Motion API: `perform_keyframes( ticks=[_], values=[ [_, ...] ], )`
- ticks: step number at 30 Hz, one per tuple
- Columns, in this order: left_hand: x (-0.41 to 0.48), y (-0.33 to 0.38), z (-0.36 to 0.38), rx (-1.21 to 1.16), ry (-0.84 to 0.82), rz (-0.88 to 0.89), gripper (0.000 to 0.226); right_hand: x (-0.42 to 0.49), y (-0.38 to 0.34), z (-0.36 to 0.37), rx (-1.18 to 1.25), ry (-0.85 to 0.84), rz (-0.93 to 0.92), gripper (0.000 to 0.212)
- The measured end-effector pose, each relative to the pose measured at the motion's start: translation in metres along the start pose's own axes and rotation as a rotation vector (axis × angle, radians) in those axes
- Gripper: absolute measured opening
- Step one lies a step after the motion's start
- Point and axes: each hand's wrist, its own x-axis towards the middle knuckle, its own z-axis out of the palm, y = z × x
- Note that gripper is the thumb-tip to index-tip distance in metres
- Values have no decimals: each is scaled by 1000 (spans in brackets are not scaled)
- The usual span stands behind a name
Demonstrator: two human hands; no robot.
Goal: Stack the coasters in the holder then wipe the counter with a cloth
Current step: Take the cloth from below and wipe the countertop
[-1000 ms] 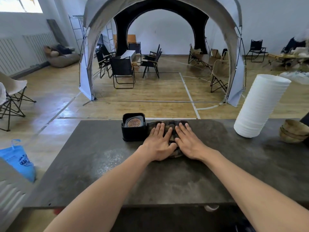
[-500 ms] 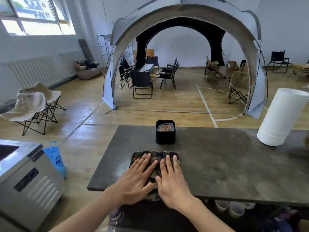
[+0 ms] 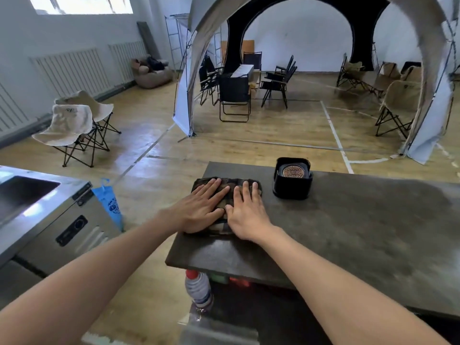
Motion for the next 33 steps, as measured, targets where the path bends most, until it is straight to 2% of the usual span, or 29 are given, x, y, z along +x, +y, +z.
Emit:
perform_keyframes(
  ticks=[8, 13, 18, 25, 29, 33],
  values=[
    [51, -36, -13, -43, -8, 9, 63, 74, 1, 3, -7, 7, 47, 69],
    [24, -25, -5, -35, 11, -21, 64, 50, -2, 2, -13, -17, -3, 70],
    [-36, -2, 2, -39, 7, -20, 65, -12, -18, 13, -44, -24, -45, 70],
    [-95, 91, 18, -36, 51, -77, 85, -112, 18, 1, -18, -9, -125, 66],
    [-77, 173, 30, -35, 80, -41, 87, -156, 93, -22, -76, -8, -108, 66],
    [-29, 274, 39, -61, 99, 67, 81, -208, 196, -53, -107, 45, -1, 67]
  ],
)
